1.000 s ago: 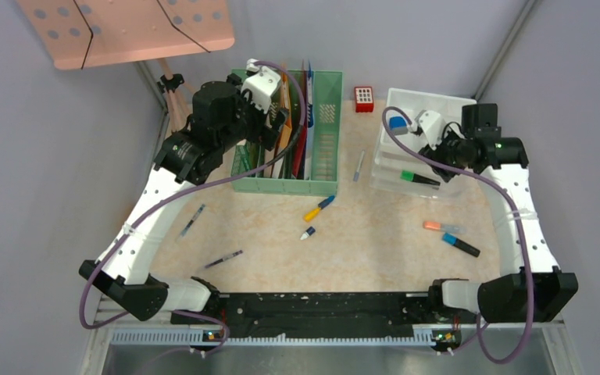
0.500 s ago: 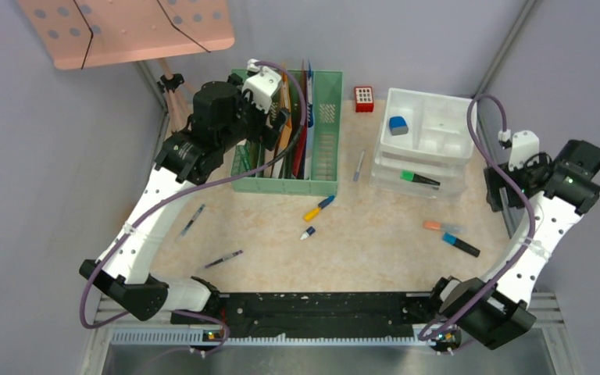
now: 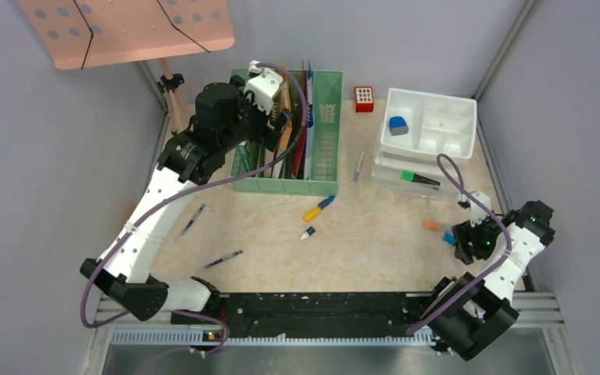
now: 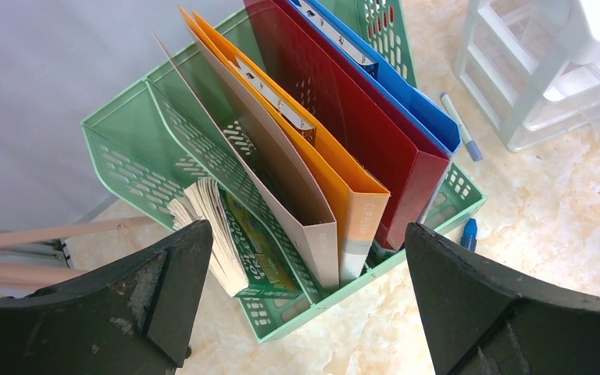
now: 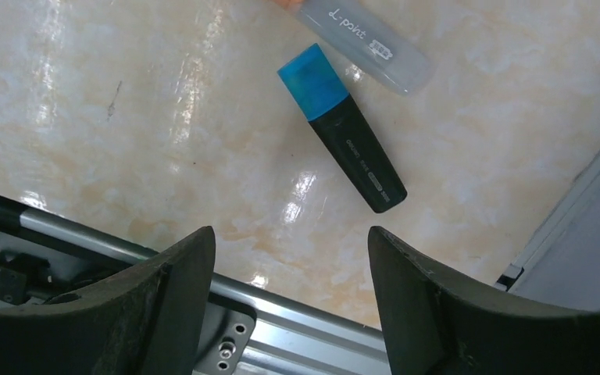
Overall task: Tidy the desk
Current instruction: Pick up the stationery from the center of the board.
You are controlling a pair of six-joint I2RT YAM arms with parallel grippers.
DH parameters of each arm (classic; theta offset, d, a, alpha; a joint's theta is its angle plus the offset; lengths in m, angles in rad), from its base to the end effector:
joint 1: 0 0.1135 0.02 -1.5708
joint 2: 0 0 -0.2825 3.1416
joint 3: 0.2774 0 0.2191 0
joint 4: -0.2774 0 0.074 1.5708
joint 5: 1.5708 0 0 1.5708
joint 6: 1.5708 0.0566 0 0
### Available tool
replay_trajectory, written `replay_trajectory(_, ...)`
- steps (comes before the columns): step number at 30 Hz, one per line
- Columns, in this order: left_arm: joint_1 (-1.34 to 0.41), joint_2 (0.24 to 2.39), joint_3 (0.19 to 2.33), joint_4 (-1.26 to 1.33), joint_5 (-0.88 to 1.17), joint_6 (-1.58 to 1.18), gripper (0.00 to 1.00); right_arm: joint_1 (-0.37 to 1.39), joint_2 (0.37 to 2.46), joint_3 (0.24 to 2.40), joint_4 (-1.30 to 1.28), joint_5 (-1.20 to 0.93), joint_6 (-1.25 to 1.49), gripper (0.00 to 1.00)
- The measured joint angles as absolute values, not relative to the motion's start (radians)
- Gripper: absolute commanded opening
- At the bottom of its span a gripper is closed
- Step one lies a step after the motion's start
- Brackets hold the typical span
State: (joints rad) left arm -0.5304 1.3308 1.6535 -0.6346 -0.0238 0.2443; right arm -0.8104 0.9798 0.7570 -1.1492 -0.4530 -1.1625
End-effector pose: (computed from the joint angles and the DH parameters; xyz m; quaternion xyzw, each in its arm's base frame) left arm 0.2232 -0.1293 0.4716 0.2988 0.7511 -0.0744 0.5840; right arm 0.0910 -0.0598 0.2376 -0.1918 0.9508 0.0426 0.2397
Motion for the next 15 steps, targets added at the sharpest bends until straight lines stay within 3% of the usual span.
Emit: replay_trajectory(15, -0.530, 1.334, 1.621, -0.626, -0.045, 0.250, 0.99, -0.810, 1.074, 0.635, -0.871, -0.480, -1.351, 0.68)
